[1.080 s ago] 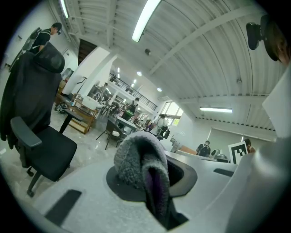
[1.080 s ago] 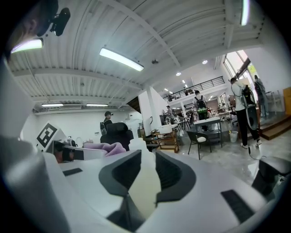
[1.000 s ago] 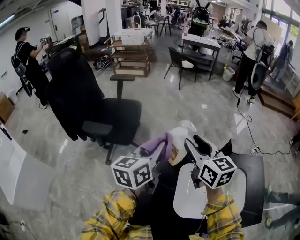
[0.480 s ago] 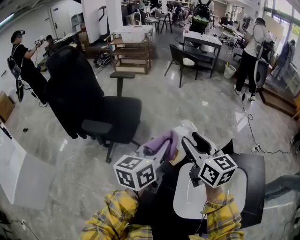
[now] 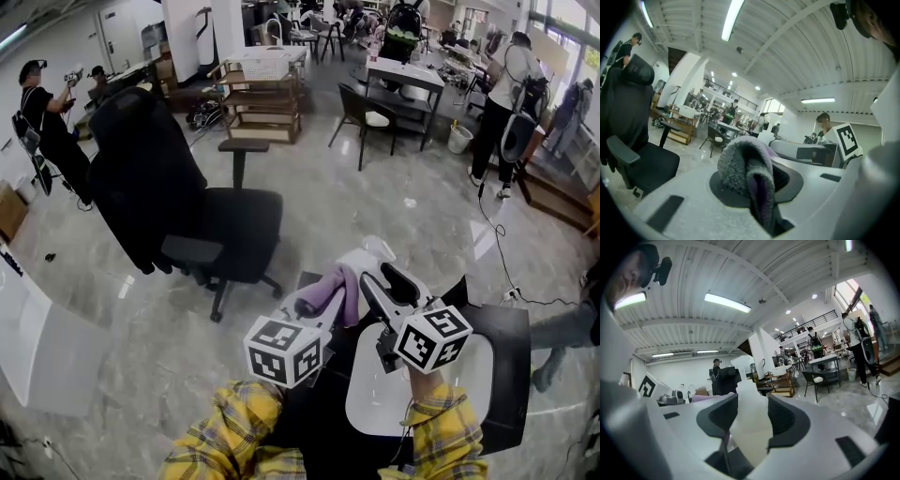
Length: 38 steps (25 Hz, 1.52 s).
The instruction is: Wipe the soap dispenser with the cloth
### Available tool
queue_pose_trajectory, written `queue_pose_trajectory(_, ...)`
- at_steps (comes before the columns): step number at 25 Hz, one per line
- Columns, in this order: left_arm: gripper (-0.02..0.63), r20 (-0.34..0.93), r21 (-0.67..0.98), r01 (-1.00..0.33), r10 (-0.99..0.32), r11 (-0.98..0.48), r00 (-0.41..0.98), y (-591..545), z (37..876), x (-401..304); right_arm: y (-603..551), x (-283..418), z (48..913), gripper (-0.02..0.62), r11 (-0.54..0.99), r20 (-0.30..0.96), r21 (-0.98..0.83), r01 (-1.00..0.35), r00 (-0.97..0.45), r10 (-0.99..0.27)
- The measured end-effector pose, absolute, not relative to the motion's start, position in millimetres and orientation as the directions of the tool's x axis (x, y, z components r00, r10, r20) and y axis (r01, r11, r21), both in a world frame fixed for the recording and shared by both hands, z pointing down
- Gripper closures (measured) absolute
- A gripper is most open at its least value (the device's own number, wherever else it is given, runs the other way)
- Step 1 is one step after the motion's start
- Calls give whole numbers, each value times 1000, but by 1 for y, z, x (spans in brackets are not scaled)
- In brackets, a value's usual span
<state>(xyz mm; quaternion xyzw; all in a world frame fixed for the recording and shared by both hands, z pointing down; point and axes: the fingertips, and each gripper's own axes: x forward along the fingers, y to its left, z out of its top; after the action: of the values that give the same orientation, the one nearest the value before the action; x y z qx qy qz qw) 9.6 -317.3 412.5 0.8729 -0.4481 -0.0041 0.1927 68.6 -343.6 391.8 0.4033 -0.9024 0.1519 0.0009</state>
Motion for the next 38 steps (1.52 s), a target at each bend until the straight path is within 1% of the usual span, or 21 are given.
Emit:
queue_pose_trajectory(10,557,191,380,-779,-781,-499,594,-313,430,3,-344,66,391,426,626,119,-276,-729,-672,-731)
queue_pose_trajectory(17,557,251,416,-780,-765,-469,594,-308,460,15,-344,72,390,426,622,110,-275,-733,-667,-737)
queue_pose_trajectory(38,557,421,477,-813,-725,-333,544,-318,558,4,-347,66,391,426,625,94,-266,-734,-665,-741)
